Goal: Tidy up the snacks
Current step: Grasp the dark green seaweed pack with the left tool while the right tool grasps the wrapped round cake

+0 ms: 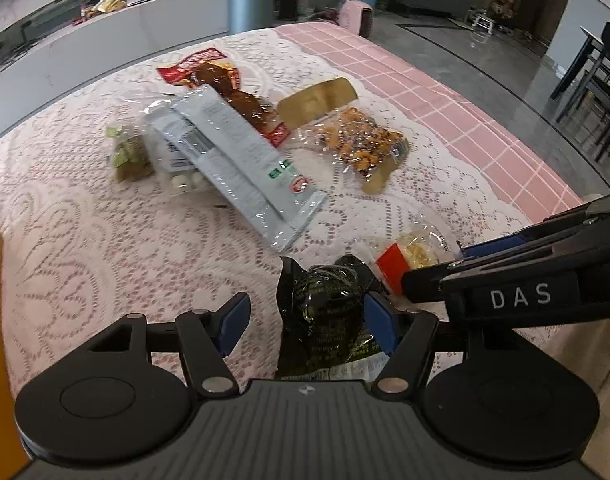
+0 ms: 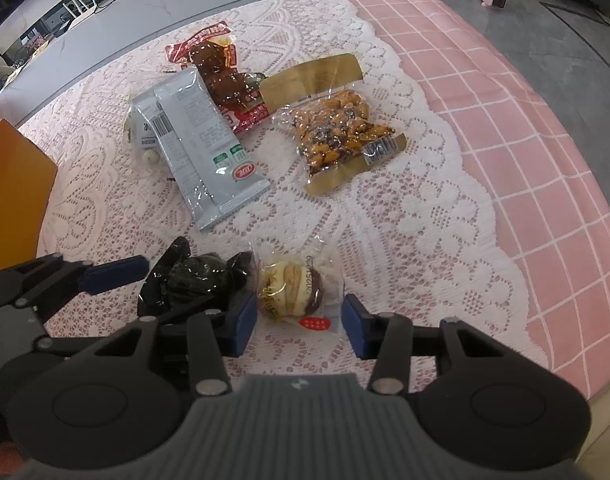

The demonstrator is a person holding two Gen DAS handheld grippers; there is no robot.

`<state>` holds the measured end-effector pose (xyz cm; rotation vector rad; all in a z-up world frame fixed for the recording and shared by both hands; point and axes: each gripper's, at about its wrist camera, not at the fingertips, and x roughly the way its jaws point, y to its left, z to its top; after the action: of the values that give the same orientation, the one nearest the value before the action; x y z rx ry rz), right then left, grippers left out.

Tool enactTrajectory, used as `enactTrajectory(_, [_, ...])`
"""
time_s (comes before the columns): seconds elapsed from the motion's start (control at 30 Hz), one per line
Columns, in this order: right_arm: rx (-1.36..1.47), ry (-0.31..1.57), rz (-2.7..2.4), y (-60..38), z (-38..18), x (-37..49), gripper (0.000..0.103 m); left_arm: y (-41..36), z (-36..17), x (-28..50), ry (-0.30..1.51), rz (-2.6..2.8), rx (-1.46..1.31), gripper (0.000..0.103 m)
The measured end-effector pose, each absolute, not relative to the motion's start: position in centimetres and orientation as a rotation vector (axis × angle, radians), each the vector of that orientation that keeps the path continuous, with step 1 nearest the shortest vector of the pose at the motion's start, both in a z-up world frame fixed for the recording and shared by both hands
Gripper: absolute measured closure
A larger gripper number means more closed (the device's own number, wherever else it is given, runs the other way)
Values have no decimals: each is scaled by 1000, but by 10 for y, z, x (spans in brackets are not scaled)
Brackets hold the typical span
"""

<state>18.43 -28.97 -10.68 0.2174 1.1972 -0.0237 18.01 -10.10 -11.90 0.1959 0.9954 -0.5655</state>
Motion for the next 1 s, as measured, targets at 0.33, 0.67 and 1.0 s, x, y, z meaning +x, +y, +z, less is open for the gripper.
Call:
enactTrajectory(0.33, [213, 1220, -38, -288, -111, 188, 57, -109, -125, 179, 971, -625, 189, 50])
enactTrajectory(0.67, [214, 1206, -50, -288, -111, 186, 64, -106, -121, 173, 949, -617, 158, 58])
enactTrajectory(1.0, [219, 1133, -62, -291, -102, 177, 66, -88, -105, 168, 919, -545, 122, 58])
